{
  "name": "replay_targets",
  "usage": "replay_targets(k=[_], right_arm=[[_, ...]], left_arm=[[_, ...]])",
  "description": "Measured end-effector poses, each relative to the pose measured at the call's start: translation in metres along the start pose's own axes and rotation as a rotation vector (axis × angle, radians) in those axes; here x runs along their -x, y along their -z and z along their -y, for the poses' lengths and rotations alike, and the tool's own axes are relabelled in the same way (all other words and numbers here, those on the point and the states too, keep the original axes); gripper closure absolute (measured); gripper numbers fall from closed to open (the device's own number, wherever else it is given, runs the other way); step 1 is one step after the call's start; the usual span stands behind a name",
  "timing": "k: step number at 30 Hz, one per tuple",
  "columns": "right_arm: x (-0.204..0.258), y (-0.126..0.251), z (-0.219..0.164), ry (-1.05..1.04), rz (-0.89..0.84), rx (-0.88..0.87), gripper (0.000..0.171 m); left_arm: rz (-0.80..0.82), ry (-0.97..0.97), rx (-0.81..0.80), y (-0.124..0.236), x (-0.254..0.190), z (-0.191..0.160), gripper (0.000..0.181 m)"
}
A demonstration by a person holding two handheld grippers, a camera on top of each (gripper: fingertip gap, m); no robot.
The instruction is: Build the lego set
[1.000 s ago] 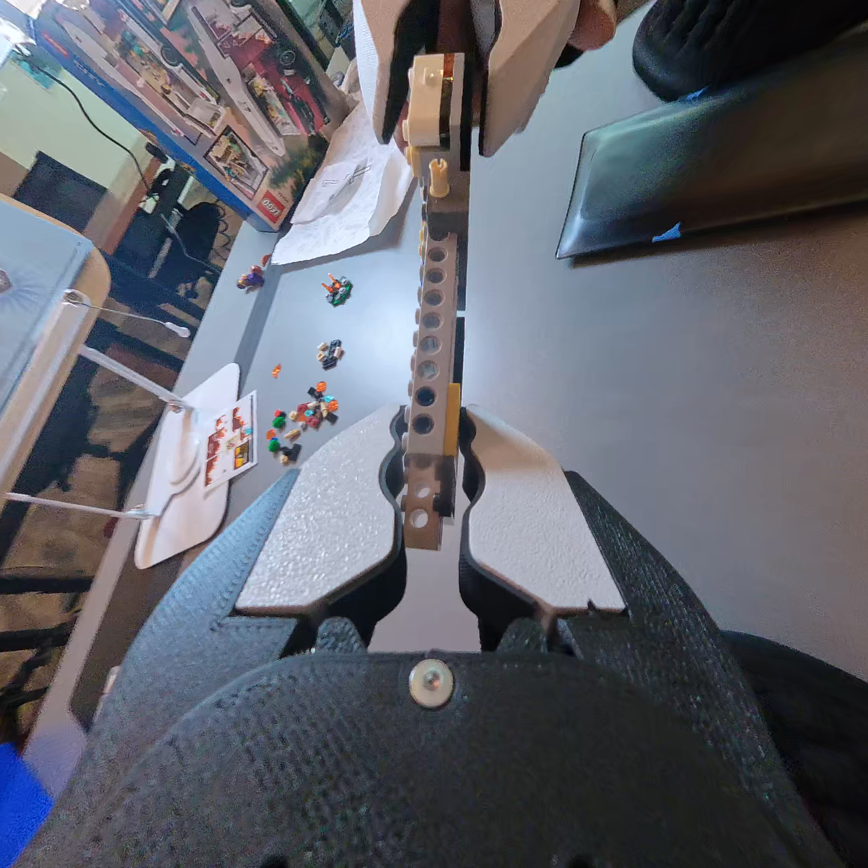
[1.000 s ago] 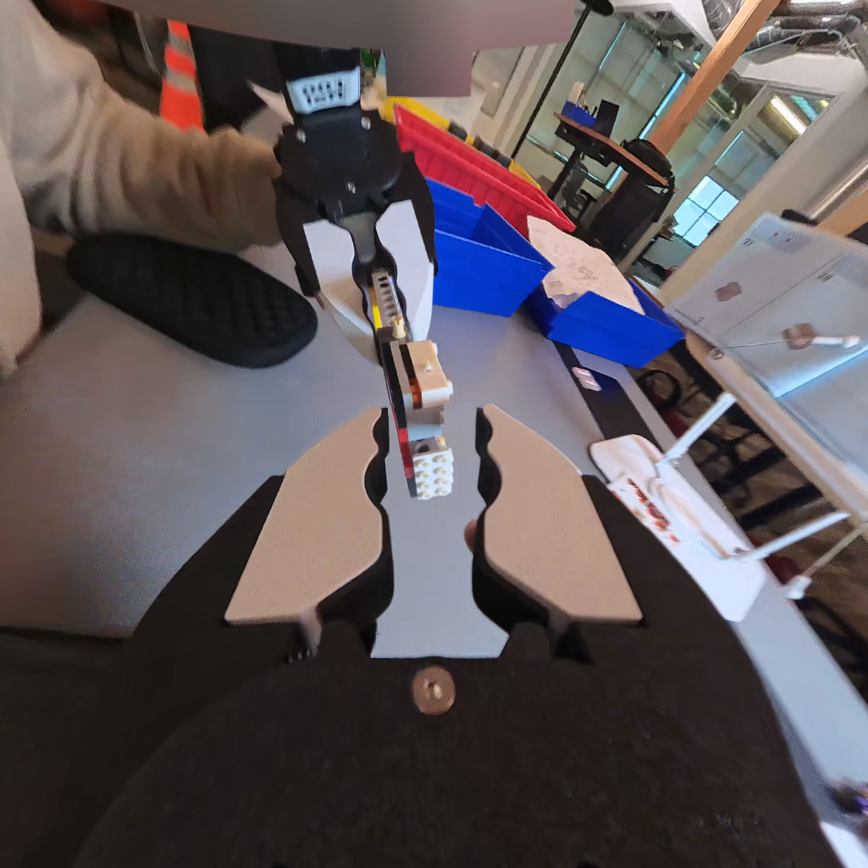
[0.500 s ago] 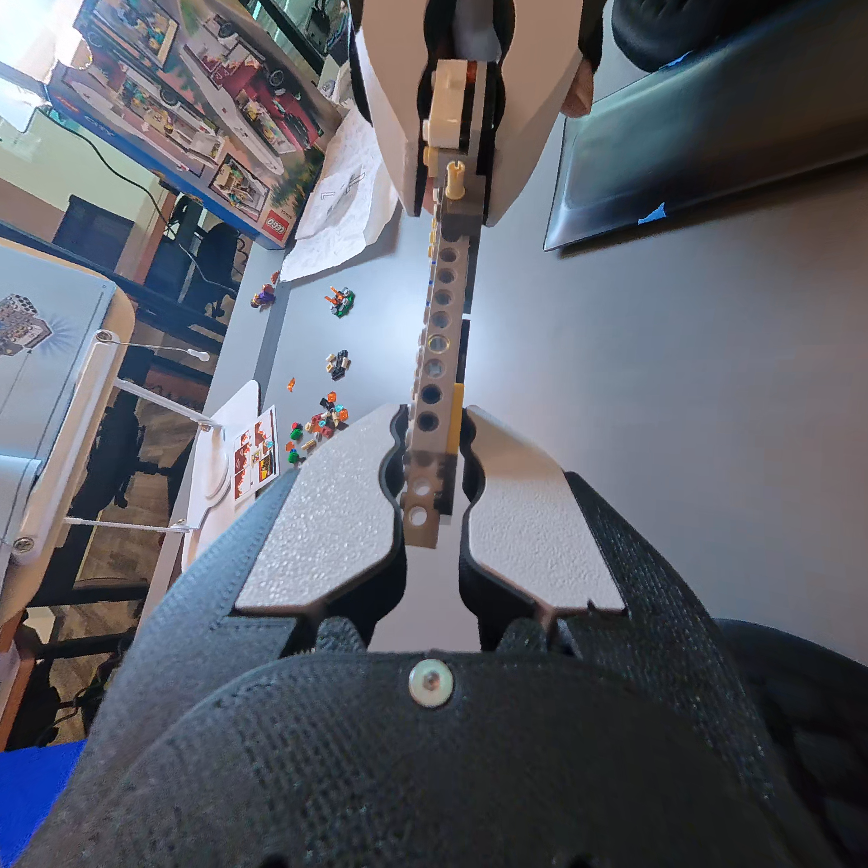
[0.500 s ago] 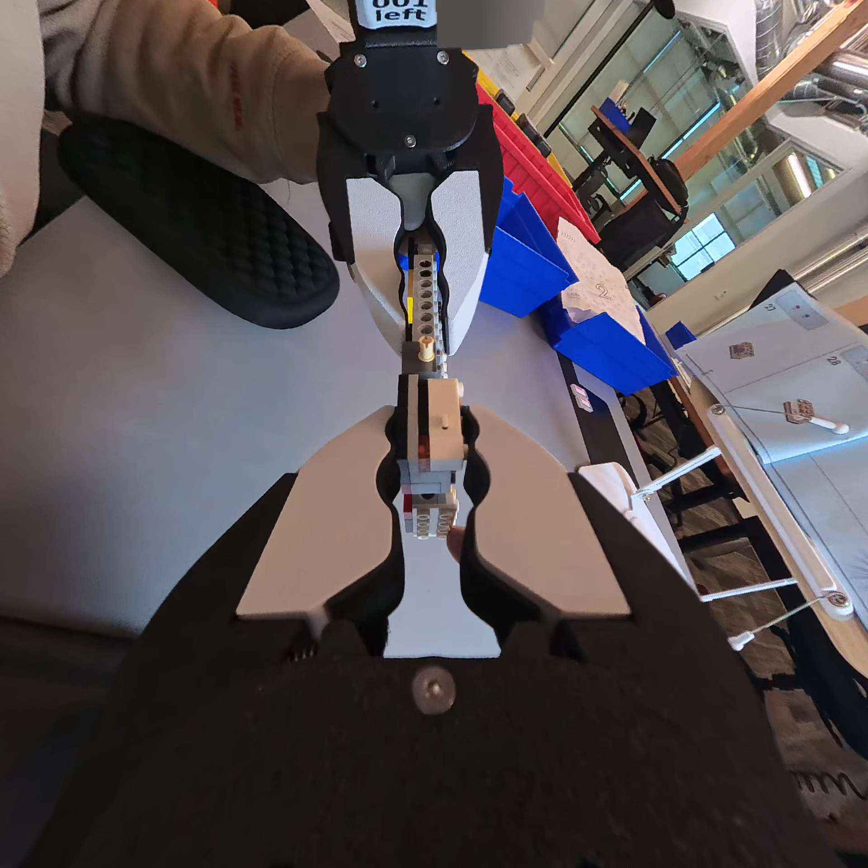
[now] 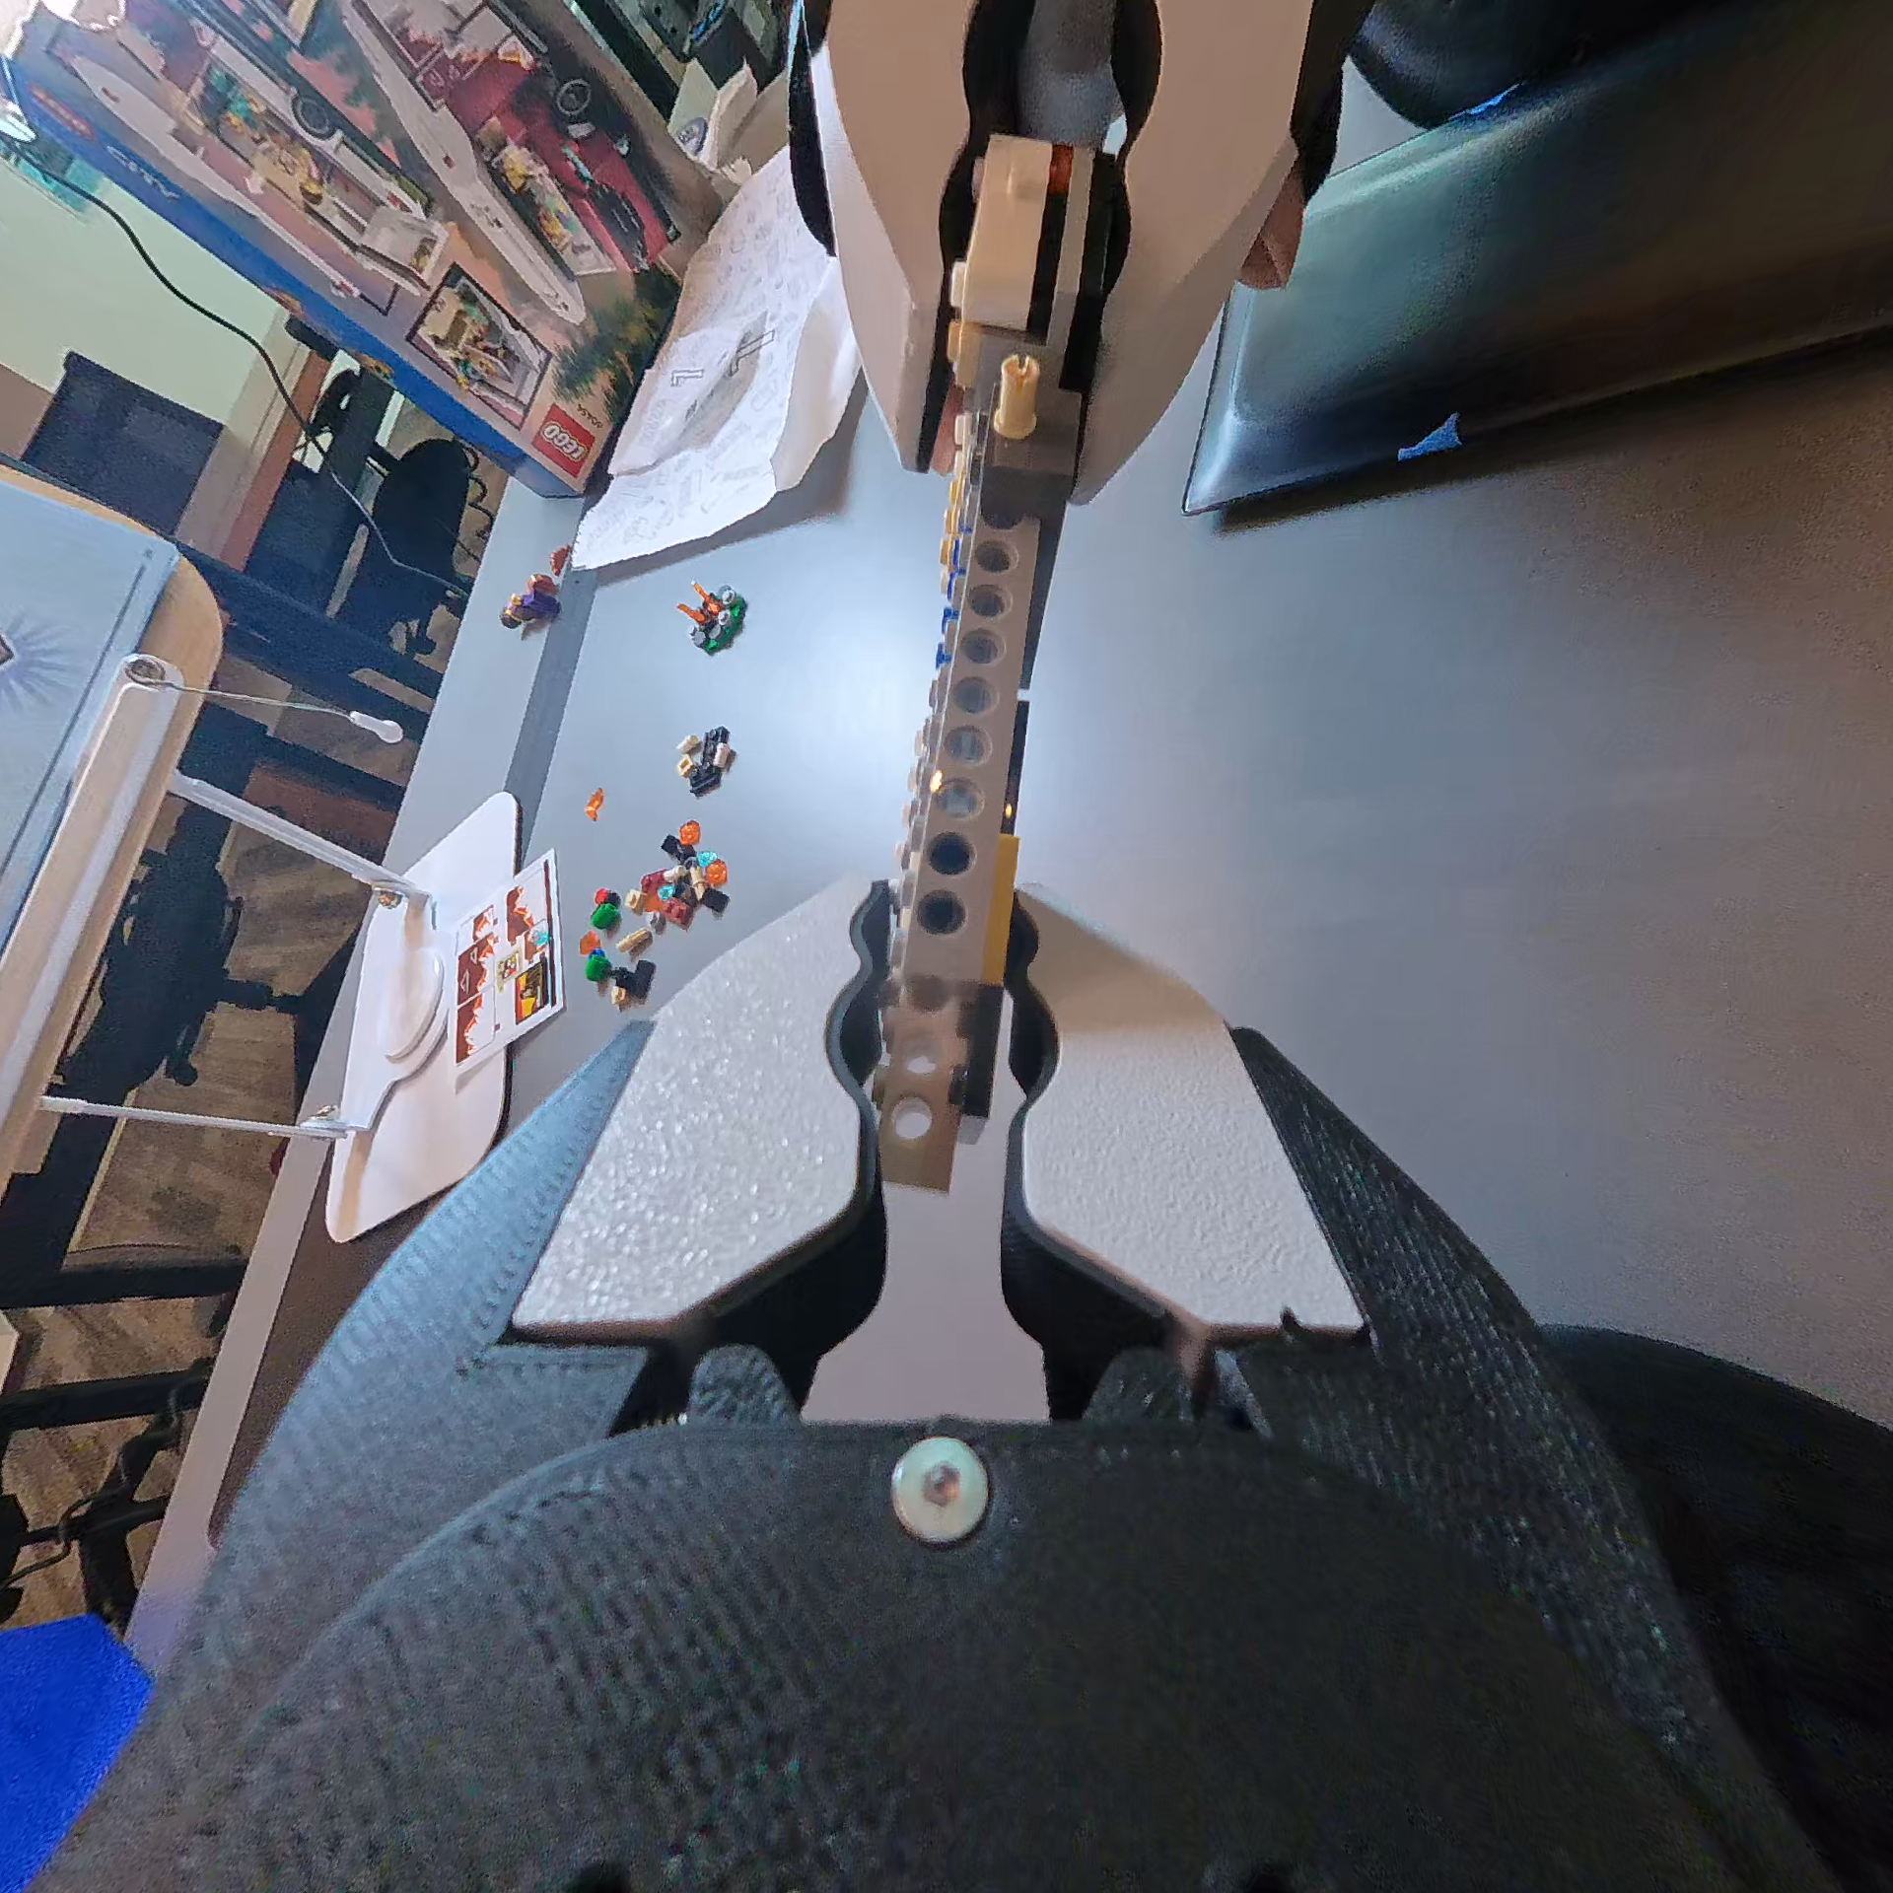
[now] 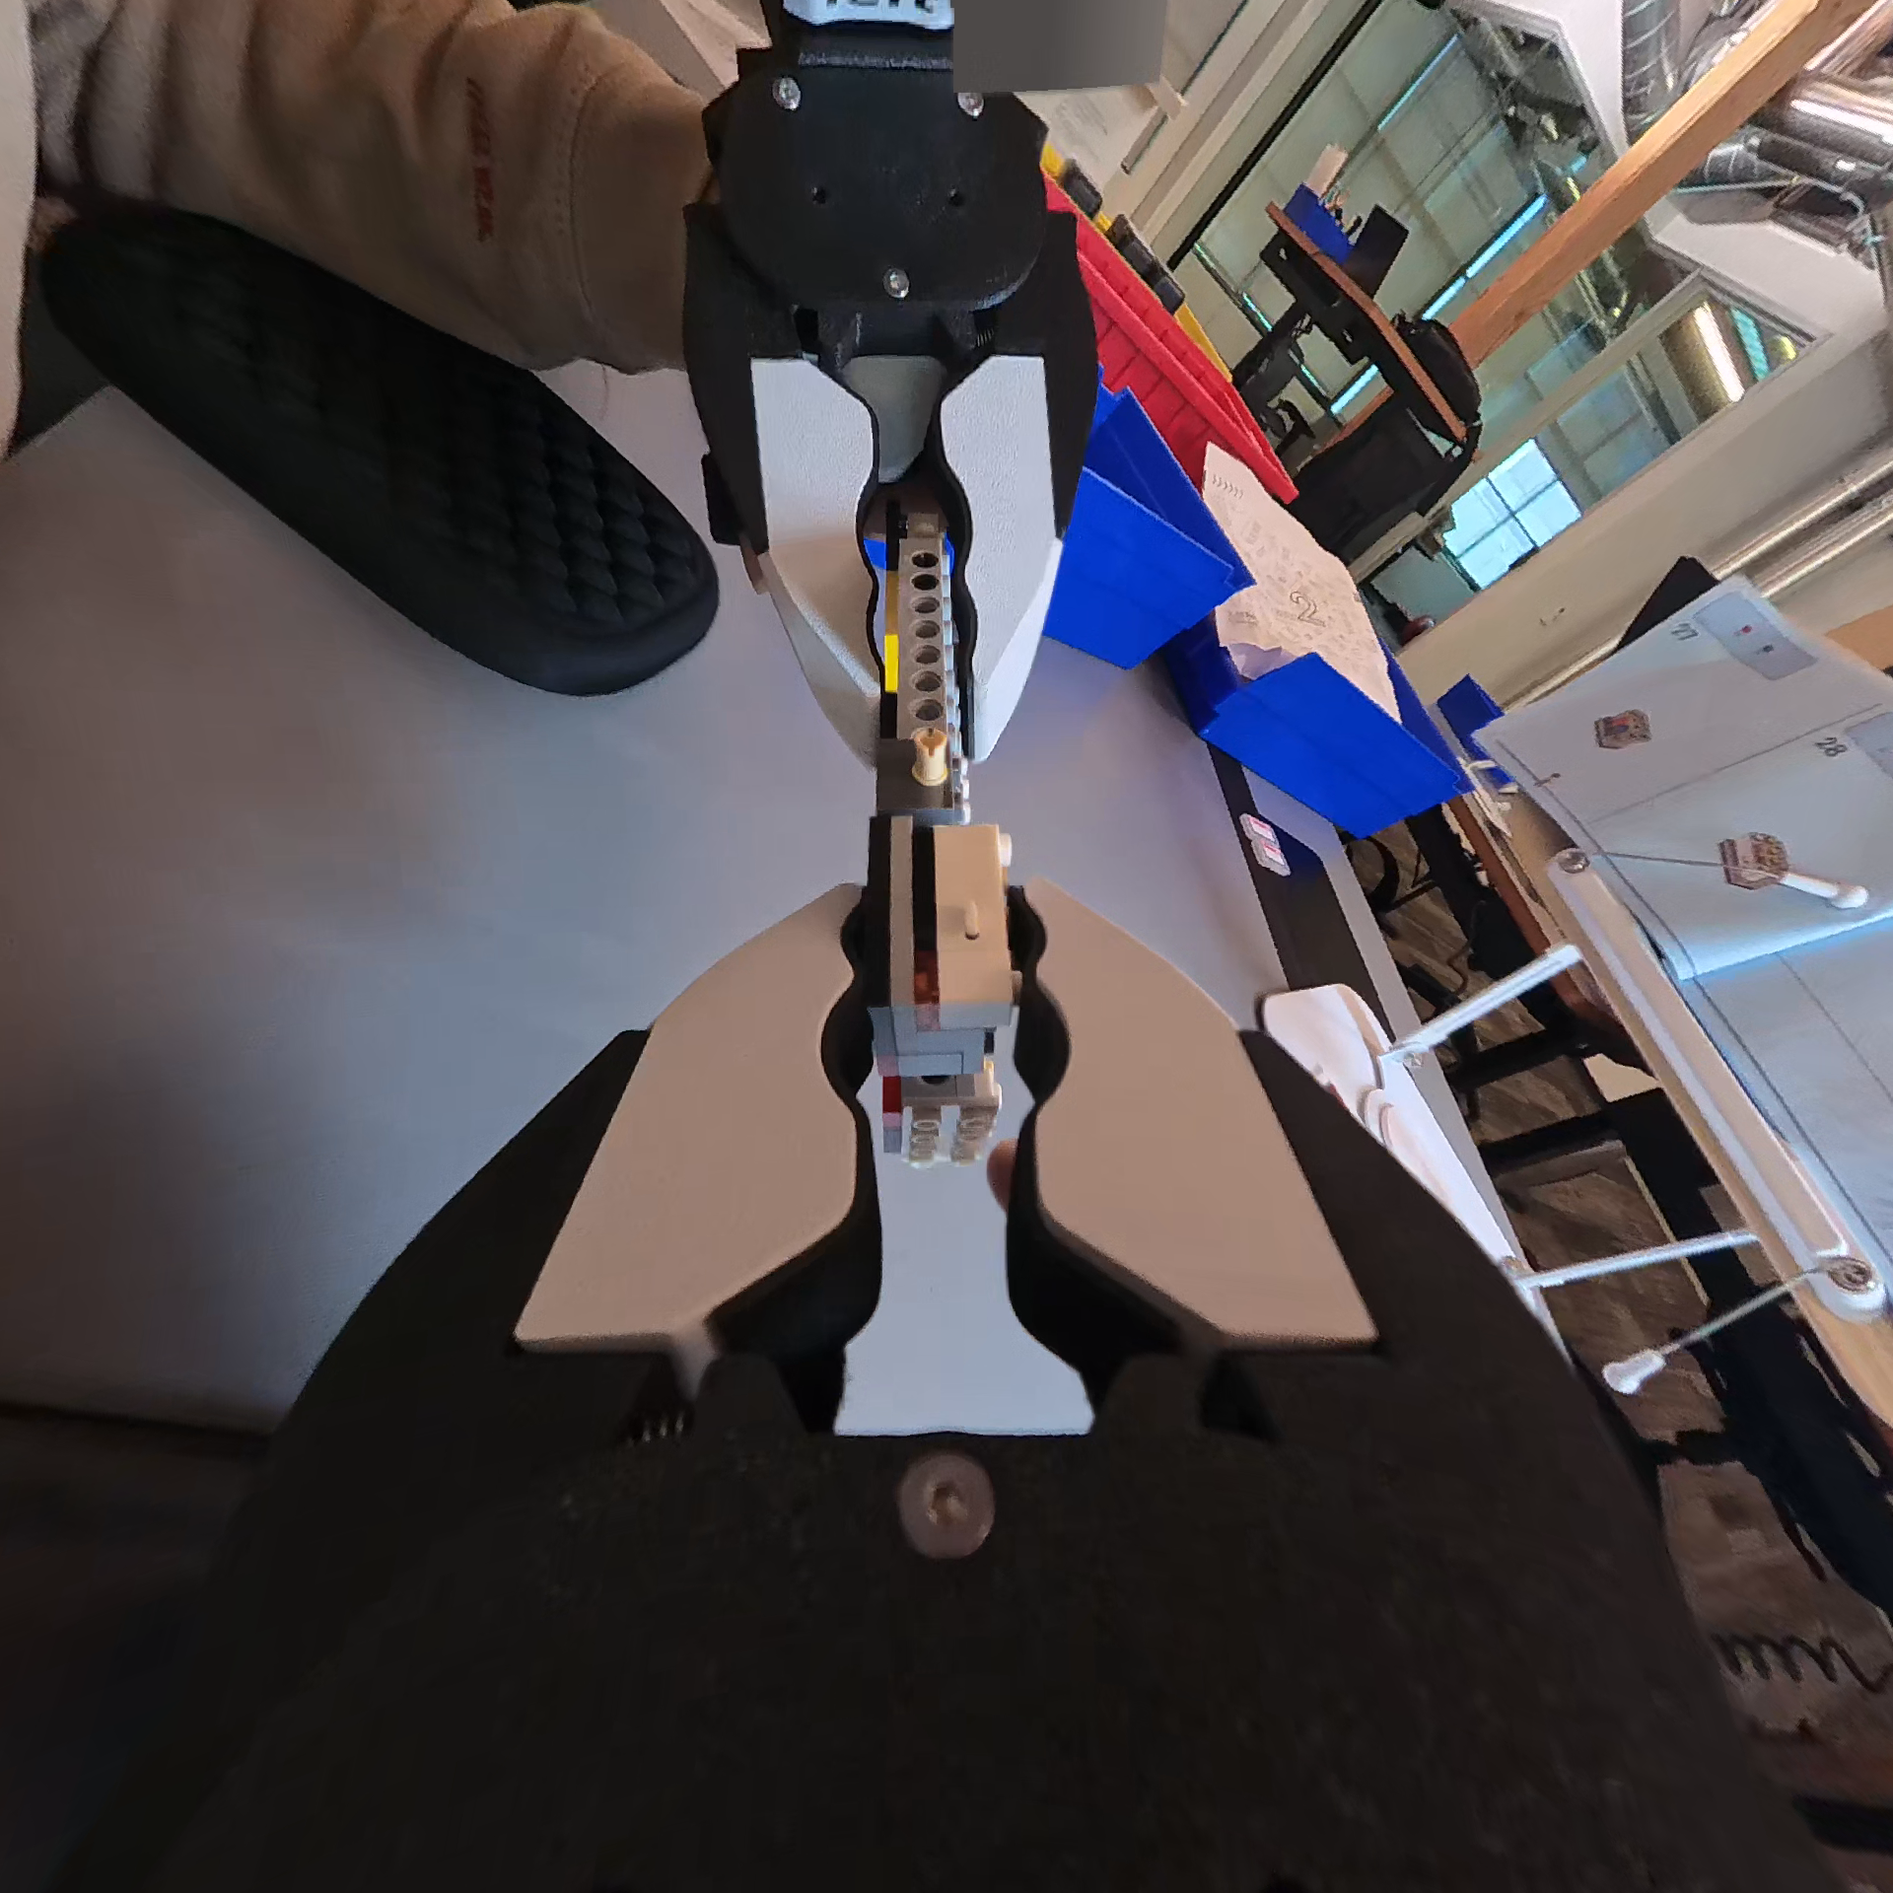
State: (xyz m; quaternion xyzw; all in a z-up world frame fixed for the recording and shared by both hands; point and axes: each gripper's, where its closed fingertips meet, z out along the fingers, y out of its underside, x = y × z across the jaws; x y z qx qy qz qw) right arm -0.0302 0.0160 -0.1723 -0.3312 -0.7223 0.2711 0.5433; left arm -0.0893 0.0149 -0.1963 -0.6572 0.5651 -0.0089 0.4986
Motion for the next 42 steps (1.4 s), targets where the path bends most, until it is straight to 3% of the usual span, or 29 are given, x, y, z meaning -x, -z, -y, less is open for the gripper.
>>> replay_targets(k=[28, 42], right_arm=[[0.011, 0.001, -0.004, -0.108, 0.1, -0.031, 0.148], [-0.02, 0.011, 0.0, -0.036, -0.095, -0.042, 0.136]], left_arm=[[-0.13, 0.102, -0.047, -0.002, -0.013, -0.003, 0.16], [-0.004, 0.072, -0.07, -0.001, 0.005, -0.002, 0.16]])
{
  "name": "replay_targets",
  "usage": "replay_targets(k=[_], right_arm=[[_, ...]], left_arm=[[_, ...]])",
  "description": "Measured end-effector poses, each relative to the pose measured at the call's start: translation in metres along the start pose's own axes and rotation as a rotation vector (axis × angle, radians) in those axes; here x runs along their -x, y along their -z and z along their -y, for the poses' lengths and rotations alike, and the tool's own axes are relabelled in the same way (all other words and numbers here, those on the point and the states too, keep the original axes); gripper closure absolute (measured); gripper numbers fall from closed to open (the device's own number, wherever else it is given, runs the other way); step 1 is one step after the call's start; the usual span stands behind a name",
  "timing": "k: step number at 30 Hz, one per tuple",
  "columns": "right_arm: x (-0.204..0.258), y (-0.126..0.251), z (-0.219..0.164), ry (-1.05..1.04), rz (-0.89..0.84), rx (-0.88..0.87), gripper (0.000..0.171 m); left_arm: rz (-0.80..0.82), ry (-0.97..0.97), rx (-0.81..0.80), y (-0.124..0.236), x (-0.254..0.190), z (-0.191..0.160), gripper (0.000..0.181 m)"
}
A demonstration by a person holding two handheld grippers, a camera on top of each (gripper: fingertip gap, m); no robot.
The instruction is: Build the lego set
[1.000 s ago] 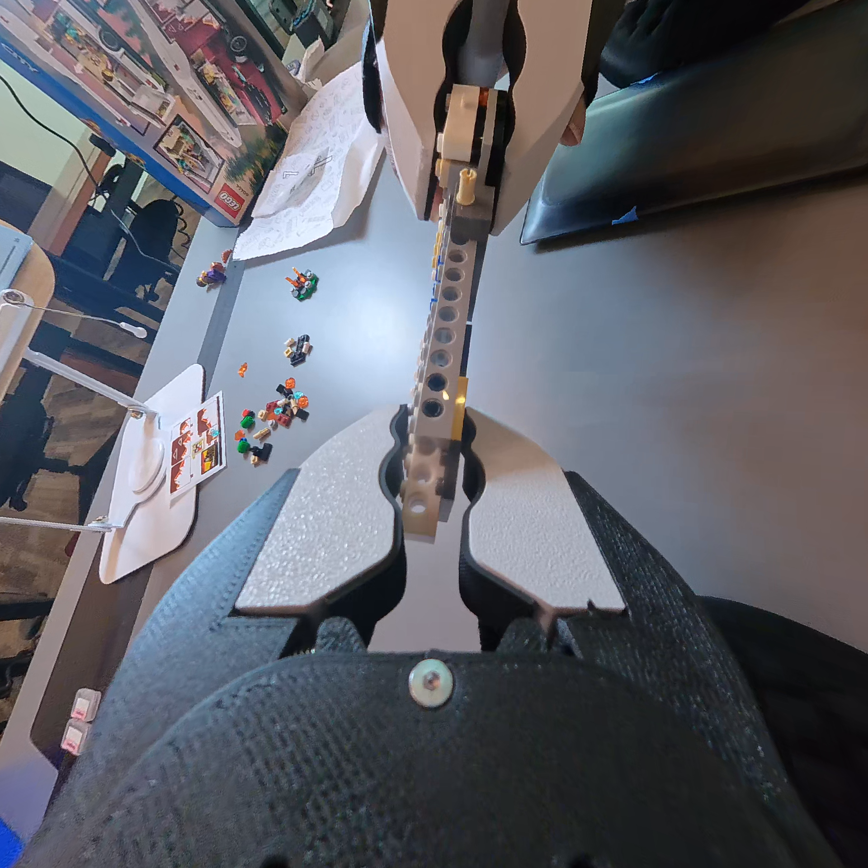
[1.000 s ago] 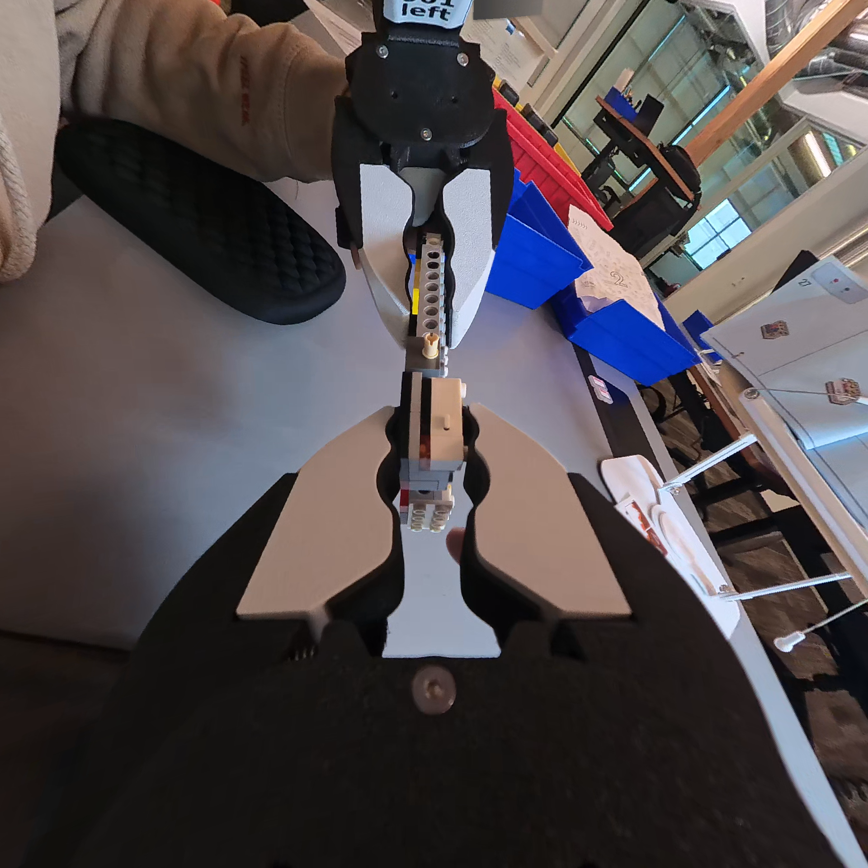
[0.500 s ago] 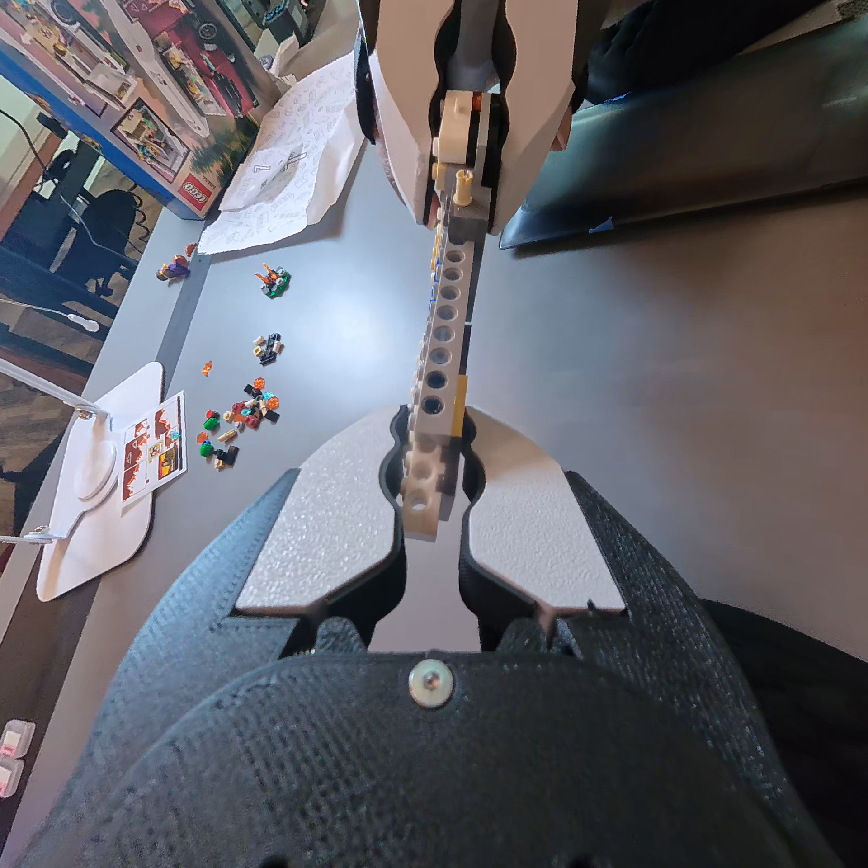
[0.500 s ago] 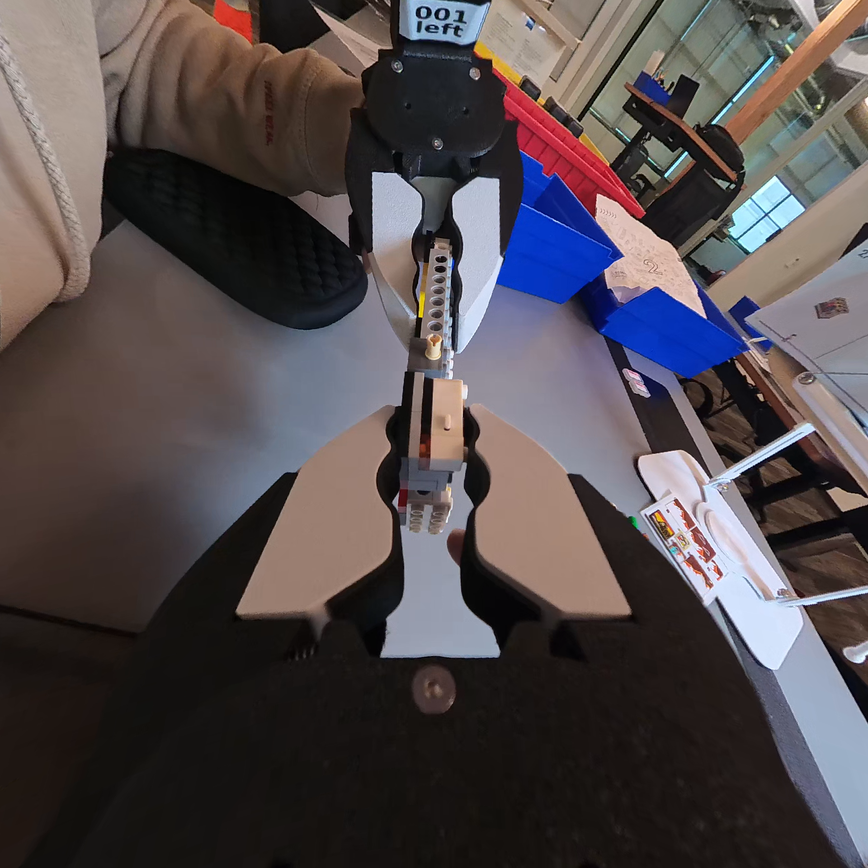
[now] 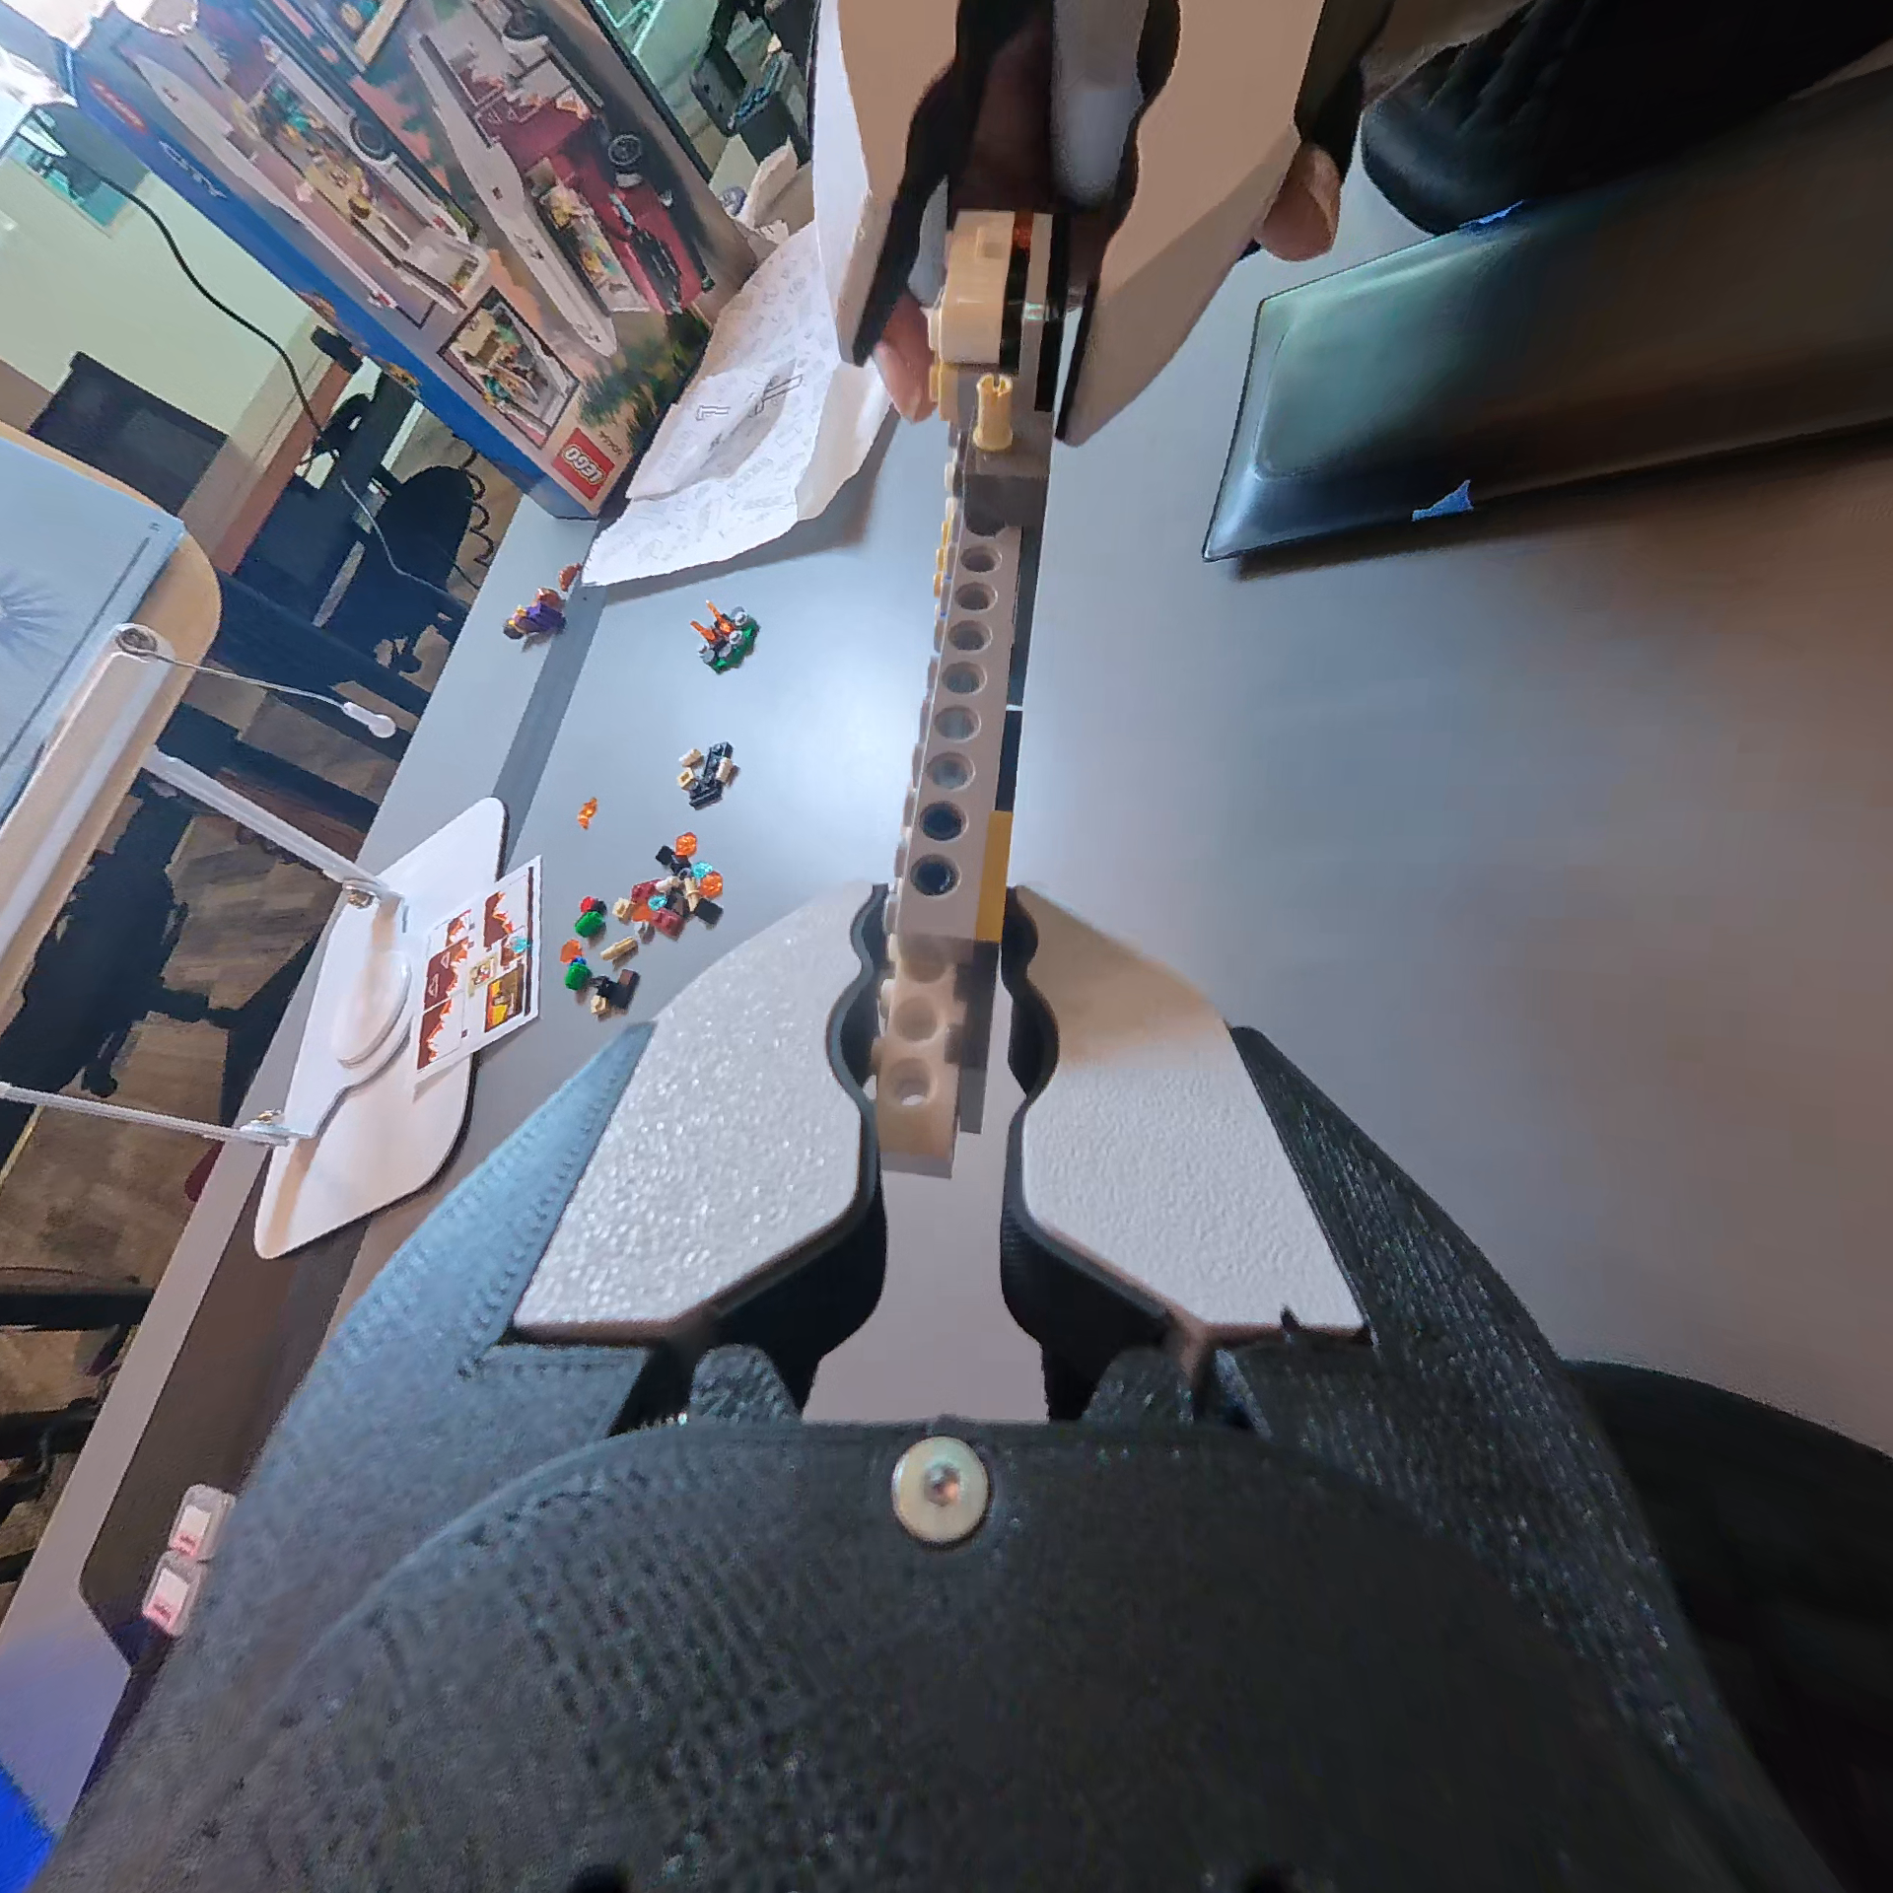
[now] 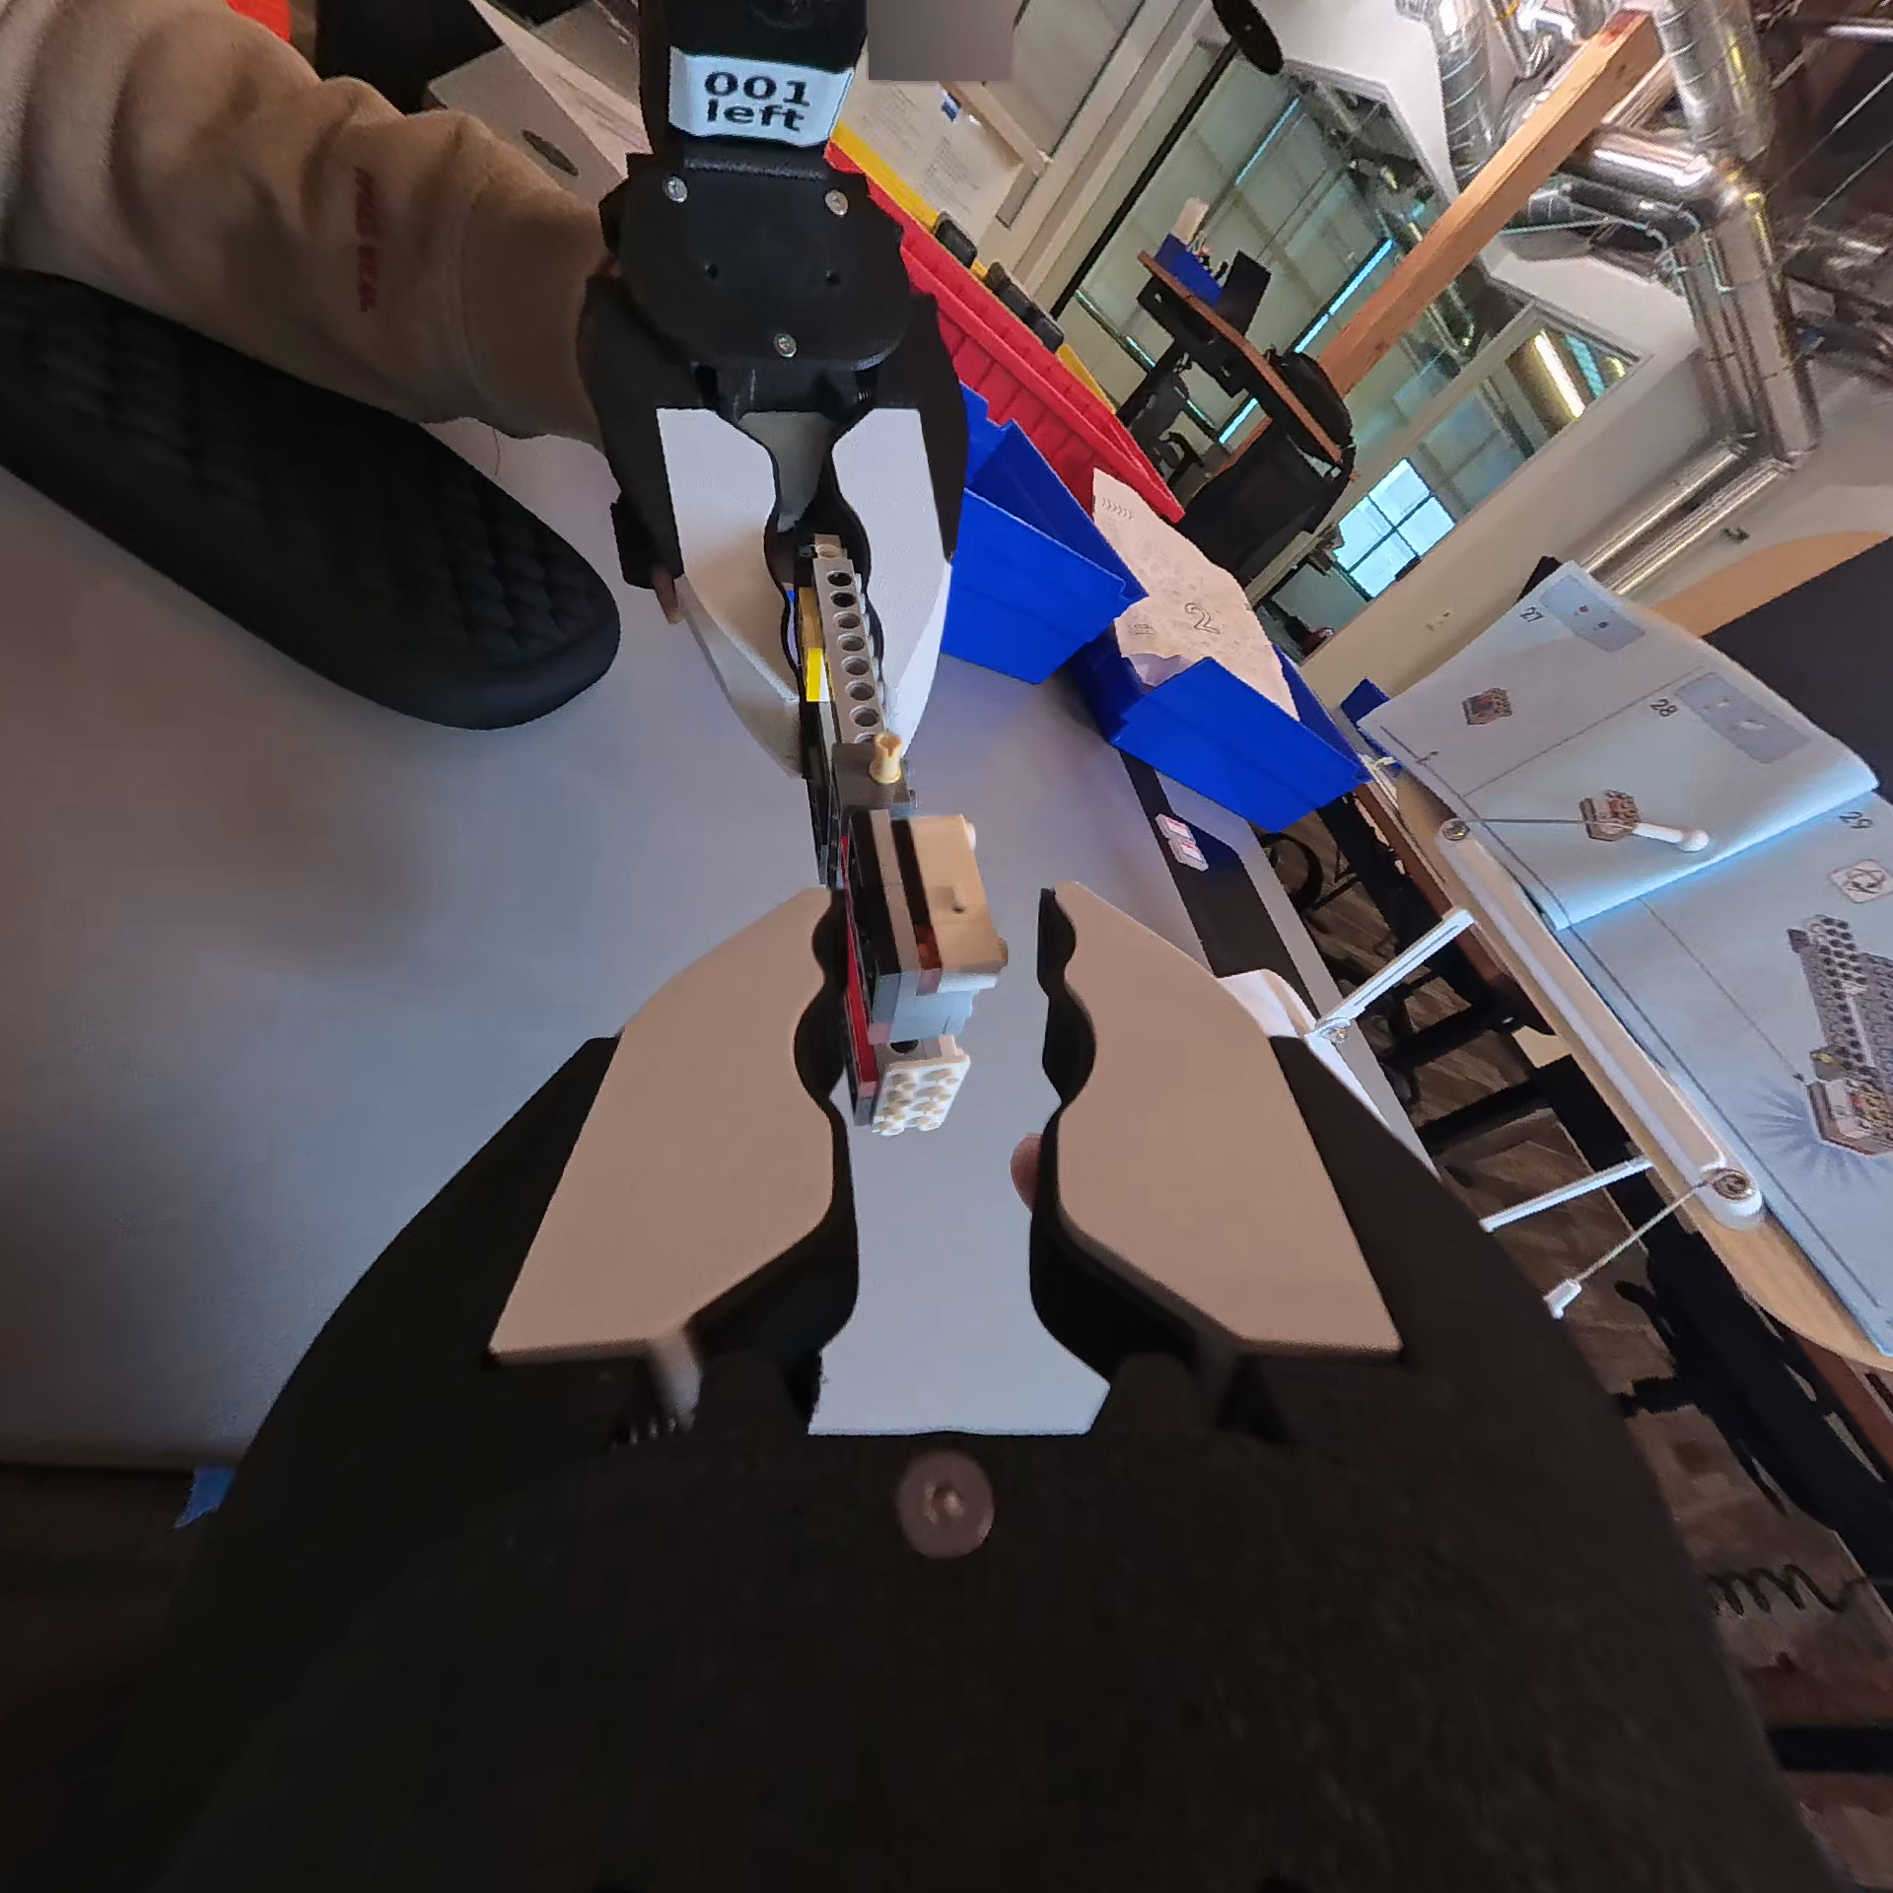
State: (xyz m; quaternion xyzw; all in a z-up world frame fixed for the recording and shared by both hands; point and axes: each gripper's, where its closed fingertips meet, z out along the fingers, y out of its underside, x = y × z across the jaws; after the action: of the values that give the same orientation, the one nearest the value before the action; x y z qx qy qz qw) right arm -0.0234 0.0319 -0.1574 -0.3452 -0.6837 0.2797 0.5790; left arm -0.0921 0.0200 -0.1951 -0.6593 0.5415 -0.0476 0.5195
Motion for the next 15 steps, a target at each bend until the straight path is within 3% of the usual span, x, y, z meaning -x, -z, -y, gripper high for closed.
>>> replay_targets(k=[15], right_arm=[[0.011, 0.002, 0.003, -0.05, 0.076, -0.032, 0.146]], left_arm=[[-0.036, 0.021, -0.054, 0.0, -0.005, 0.006, 0.16]])
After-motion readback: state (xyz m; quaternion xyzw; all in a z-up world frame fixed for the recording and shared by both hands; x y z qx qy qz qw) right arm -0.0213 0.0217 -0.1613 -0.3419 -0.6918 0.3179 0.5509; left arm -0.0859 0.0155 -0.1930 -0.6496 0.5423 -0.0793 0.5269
